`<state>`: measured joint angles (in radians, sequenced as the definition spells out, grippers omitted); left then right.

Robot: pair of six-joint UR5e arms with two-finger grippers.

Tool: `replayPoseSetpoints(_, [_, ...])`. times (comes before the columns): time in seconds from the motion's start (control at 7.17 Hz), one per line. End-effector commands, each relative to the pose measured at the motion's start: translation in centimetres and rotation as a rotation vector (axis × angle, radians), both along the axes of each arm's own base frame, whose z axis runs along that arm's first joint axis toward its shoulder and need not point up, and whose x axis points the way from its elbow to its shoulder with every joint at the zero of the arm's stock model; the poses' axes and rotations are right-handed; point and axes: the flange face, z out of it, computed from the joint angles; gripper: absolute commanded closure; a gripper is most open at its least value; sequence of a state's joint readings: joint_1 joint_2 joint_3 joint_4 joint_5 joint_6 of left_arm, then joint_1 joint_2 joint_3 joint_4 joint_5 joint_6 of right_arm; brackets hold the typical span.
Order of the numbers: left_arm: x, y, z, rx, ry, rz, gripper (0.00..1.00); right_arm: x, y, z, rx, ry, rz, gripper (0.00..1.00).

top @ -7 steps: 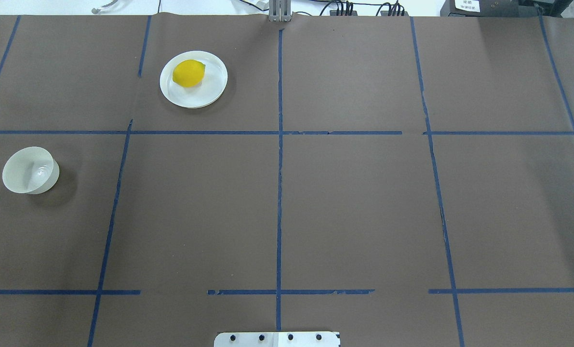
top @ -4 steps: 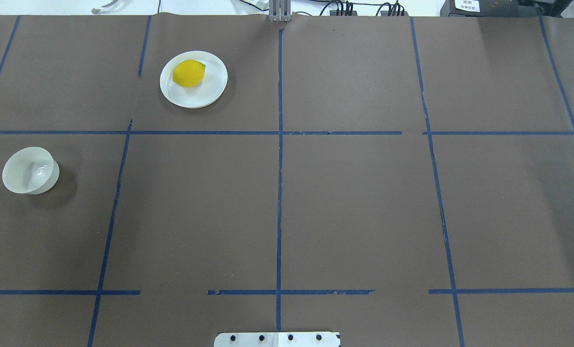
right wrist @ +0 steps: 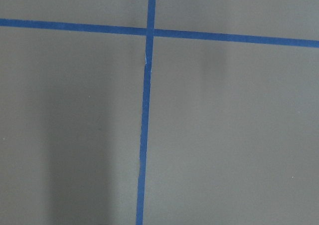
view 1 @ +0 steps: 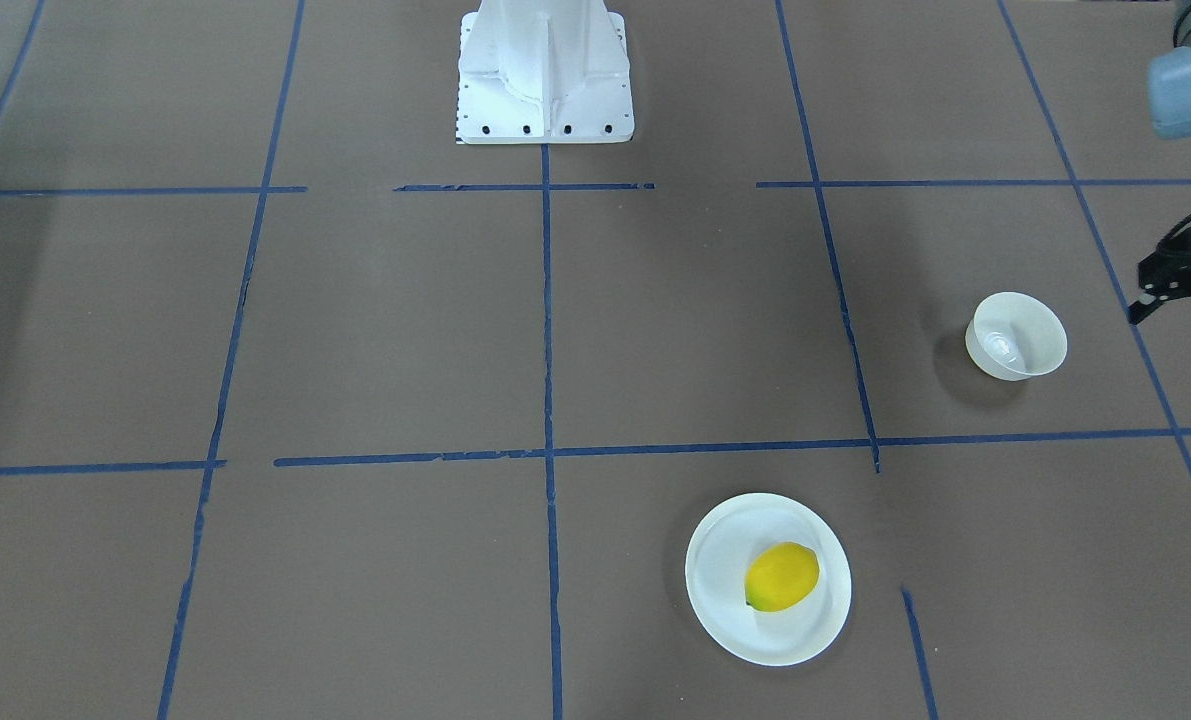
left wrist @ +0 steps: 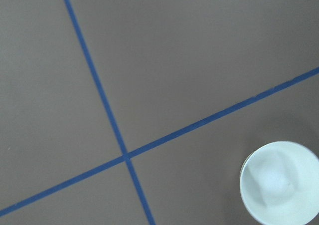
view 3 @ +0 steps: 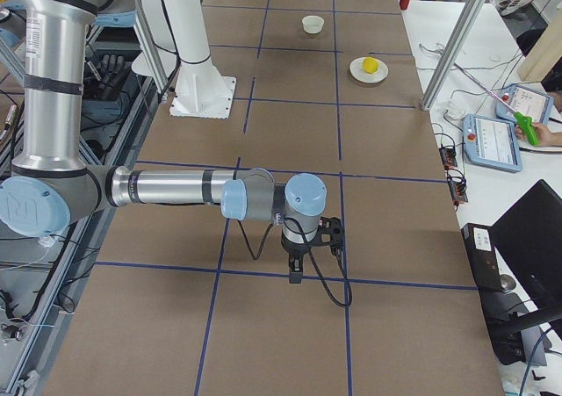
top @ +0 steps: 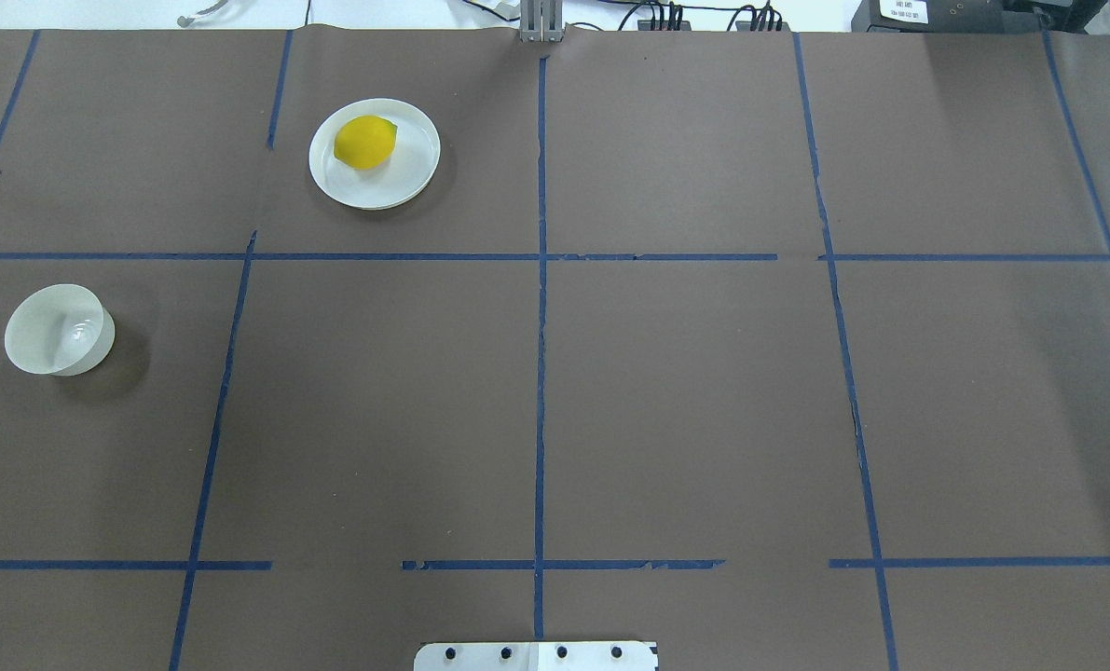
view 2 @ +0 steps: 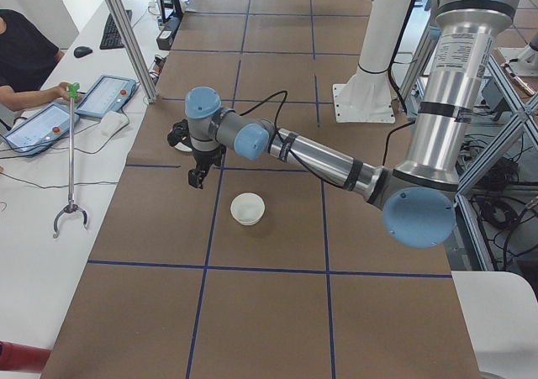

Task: Move lemon from plate to bowl
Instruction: 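Reach the left gripper over the white plate toward the yellow lemon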

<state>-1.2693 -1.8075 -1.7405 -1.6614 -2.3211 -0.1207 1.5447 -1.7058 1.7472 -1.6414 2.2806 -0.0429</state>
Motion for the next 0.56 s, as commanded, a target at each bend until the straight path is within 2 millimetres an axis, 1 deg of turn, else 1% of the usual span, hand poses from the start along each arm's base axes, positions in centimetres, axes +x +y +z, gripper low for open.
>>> replayPoseSetpoints(0.0, [10.8,-3.9,-6.5,-0.093,0.049,0.001,0.00,0.0,0.0,0.0,0.000,0.000,0.000,0.00])
replayPoseSetpoints(0.14, [15.0,-5.9,-9.0,-0.114,0.046,0.007,0.00,0.0,0.0,0.0,0.000,0.000,0.000,0.00])
replayPoseSetpoints(0.28, [17.7,-8.4,-11.1,-0.116,0.017,-0.033,0.00,0.0,0.0,0.0,0.000,0.000,0.000,0.00])
replayPoseSetpoints(0.42, [19.7,-11.5,-13.2,-0.113,0.003,-0.037,0.00,0.0,0.0,0.0,0.000,0.000,0.000,0.00])
